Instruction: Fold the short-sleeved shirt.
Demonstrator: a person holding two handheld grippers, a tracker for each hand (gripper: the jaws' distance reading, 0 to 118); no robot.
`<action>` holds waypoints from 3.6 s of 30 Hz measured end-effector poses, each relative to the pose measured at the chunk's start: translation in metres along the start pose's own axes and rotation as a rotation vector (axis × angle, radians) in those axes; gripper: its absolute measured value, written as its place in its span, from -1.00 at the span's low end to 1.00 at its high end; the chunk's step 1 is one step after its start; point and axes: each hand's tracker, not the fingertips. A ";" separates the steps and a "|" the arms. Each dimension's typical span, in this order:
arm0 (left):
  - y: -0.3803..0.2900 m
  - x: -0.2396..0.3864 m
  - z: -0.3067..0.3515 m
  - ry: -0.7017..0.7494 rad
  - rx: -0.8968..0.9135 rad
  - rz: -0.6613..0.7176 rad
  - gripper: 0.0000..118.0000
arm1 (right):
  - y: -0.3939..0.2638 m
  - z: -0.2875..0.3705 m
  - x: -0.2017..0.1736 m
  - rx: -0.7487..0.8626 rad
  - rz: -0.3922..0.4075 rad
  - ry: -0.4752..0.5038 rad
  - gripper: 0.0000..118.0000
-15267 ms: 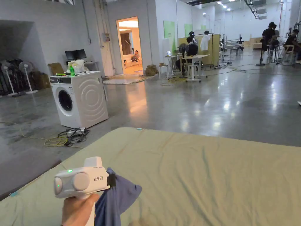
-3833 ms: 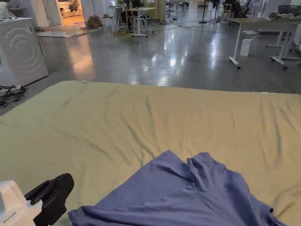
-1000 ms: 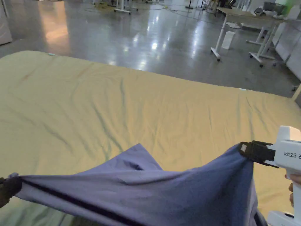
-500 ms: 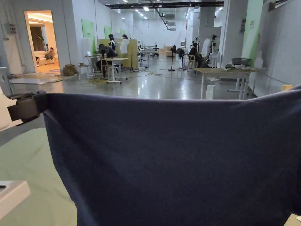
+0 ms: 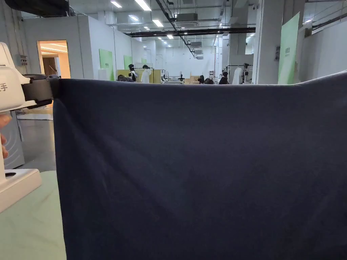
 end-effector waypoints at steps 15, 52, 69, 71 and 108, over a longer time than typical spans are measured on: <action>-0.006 -0.004 -0.053 0.025 -0.015 -0.051 -0.90 | -0.001 -0.037 -0.023 -0.006 0.106 -0.056 -0.95; -0.061 -0.020 -0.321 0.197 -0.155 -0.093 -0.90 | -0.057 -0.312 -0.068 -0.095 0.306 -0.250 -0.95; -0.275 -0.035 -0.315 0.208 -0.490 0.017 -0.90 | -0.286 -0.288 -0.048 -0.426 0.230 -0.186 -0.95; -0.295 -0.036 -0.309 0.195 -0.525 0.026 -0.90 | -0.306 -0.281 -0.041 -0.450 0.212 -0.194 -0.95; -0.483 -0.062 0.070 0.121 -0.686 0.182 -0.90 | -0.523 0.155 -0.010 -0.735 -0.174 -0.219 -0.95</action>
